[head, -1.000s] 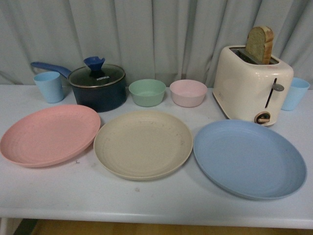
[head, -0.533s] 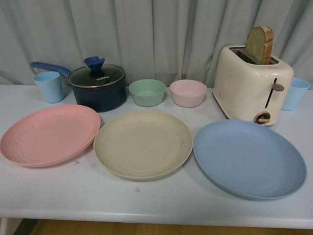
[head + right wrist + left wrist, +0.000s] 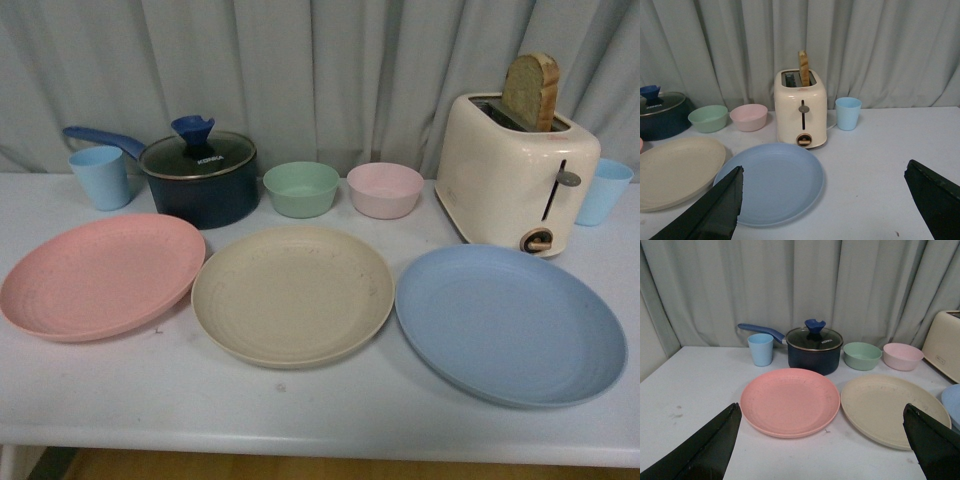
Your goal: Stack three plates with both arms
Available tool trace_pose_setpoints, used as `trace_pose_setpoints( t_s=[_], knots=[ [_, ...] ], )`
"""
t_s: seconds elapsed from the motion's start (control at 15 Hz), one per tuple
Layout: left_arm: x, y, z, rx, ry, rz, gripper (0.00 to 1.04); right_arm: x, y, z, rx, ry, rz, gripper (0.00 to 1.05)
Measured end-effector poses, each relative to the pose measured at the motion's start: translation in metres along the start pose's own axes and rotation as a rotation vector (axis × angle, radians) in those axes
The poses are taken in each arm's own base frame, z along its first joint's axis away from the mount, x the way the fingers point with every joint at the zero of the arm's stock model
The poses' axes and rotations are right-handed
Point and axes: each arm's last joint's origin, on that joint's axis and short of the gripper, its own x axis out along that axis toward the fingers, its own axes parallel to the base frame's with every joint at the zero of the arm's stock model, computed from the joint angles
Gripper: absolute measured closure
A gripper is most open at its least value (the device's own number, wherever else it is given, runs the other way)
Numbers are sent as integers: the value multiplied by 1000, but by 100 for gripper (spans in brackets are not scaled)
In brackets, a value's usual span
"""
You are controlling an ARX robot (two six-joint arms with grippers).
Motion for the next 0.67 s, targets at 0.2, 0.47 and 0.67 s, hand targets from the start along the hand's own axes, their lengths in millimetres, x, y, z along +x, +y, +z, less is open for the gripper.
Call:
trace_pose_setpoints(
  t_s=[0.2, 0.47, 0.67],
  knots=[
    [0, 0, 0, 0, 0, 0, 7, 0, 0, 0, 0, 0, 0, 6],
    [0, 0, 0, 0, 0, 0, 7, 0, 0, 0, 0, 0, 0, 6],
    [0, 0, 0, 0, 0, 0, 7, 0, 0, 0, 0, 0, 0, 6]
  ],
)
